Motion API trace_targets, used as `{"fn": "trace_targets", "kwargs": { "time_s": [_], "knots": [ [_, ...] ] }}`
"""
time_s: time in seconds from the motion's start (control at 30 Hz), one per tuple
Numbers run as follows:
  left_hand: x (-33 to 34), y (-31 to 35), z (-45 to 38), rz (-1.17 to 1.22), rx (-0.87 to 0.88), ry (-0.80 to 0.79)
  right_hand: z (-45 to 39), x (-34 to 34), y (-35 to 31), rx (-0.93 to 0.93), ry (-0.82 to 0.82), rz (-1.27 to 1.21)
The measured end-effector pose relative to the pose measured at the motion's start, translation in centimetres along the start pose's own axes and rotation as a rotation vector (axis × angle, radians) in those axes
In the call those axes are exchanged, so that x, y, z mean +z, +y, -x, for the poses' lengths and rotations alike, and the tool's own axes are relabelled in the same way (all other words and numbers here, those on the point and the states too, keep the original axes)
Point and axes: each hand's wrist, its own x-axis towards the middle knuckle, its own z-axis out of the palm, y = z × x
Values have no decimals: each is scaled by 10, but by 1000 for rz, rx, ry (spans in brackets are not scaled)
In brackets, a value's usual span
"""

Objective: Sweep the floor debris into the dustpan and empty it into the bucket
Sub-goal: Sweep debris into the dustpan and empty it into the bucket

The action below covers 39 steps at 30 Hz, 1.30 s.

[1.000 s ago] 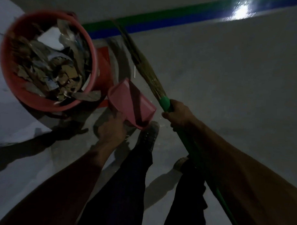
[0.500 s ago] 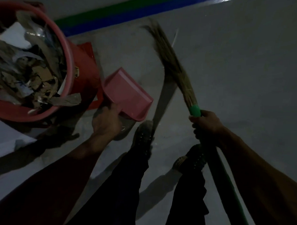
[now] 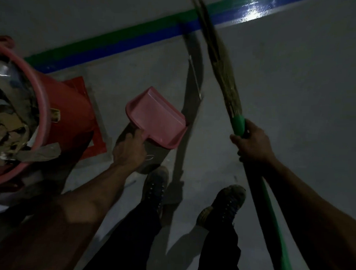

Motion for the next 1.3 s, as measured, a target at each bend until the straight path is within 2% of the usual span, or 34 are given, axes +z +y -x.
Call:
{"fn": "trace_targets", "kwargs": {
  "time_s": [0.17, 0.3, 0.47, 0.67, 0.83, 1.07, 1.3],
  "knots": [
    [23, -1, -40, -5, 22, 9, -66, 1, -3, 73, -19, 128],
    [30, -1, -61, -44, 50, 8, -84, 10, 1, 88, -76, 250],
    [32, 11, -82, -110, -3, -12, -51, 46, 21, 22, -165, 331],
    [31, 23, -96, -113, -63, -33, 8, 82, 34, -12, -300, 280],
    [35, 24, -91, -93, -41, -10, 38, 88, 46, -80, -309, 273],
    [34, 36, -59, -72, -19, 56, 62, 68, 63, -100, -282, 195],
    [-9, 99, 17, 57, 2, 184, 119, -22, 68, -106, -226, 12]
  ]
}}
